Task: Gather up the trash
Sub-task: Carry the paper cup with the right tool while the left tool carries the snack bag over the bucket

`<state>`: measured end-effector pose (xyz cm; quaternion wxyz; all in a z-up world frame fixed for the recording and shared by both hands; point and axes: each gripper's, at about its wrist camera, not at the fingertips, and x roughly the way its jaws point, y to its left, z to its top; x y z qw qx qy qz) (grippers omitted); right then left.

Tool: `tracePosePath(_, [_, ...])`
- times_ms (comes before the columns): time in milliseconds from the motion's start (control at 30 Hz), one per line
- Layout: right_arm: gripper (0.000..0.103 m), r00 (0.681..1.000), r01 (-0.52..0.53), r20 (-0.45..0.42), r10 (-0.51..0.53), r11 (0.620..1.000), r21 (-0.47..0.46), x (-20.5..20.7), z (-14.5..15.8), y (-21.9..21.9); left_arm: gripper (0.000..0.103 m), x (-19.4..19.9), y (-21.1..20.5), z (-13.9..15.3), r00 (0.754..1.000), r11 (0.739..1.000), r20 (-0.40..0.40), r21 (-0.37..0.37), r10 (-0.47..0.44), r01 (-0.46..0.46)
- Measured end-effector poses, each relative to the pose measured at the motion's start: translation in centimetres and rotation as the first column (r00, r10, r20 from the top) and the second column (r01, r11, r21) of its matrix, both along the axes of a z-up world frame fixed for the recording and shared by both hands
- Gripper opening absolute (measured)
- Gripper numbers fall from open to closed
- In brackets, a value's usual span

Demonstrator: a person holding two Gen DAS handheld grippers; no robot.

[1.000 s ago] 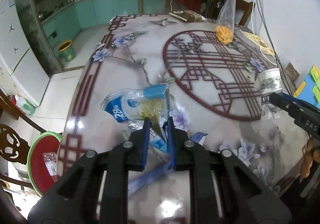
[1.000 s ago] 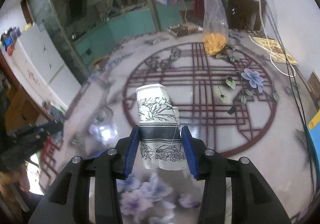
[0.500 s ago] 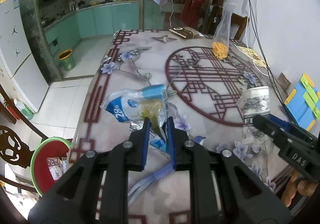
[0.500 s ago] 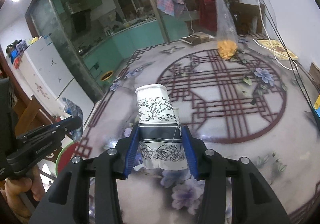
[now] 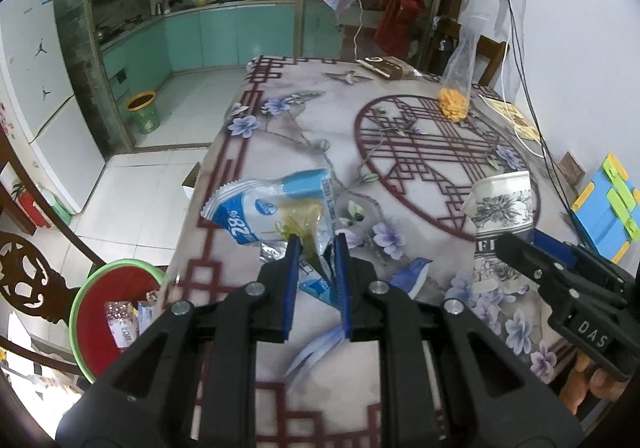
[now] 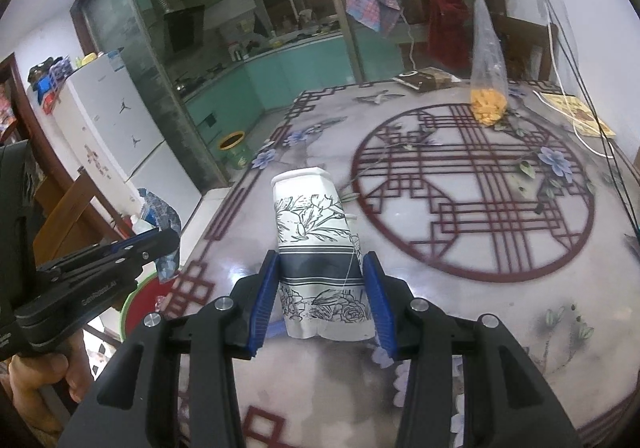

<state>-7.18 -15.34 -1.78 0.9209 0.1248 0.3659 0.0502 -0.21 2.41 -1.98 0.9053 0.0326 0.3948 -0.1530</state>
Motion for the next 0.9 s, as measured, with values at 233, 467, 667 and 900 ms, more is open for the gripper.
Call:
tracePosePath(233, [0.042,0.999,-0.048,-0.001,0.048,0.999,-0.014,0.3,0.0,2.7,0.017,-0.3,2.6,0.2,0.999,0.999,0.015,0.002,0.044,-0.044])
tracePosePath(467, [0.042,0.996,-0.086,0.007,0.086,0.996,-0.024,0.6,0.3,5.1,0.017,-0.7,5.6,0.5,0.995,0.996,0.03,-0.002,0.095,-0.095])
tracePosePath(667, [0.042,0.991,-0.132,0.011,0.132,0.991,-0.027,1.4,0.4,7.7,0.017,-1.0,8.3,0.2,0.99,0.99,0.036,-0.001,0.138,-0.138])
tracePosePath(900, [0.042,0.983,-0.184,0.011,0.184,0.983,-0.025,2.5,0.1,10.6,0.017,-1.1,11.9,0.0,0.978,0.978,0.031,-0.005,0.207,-0.207])
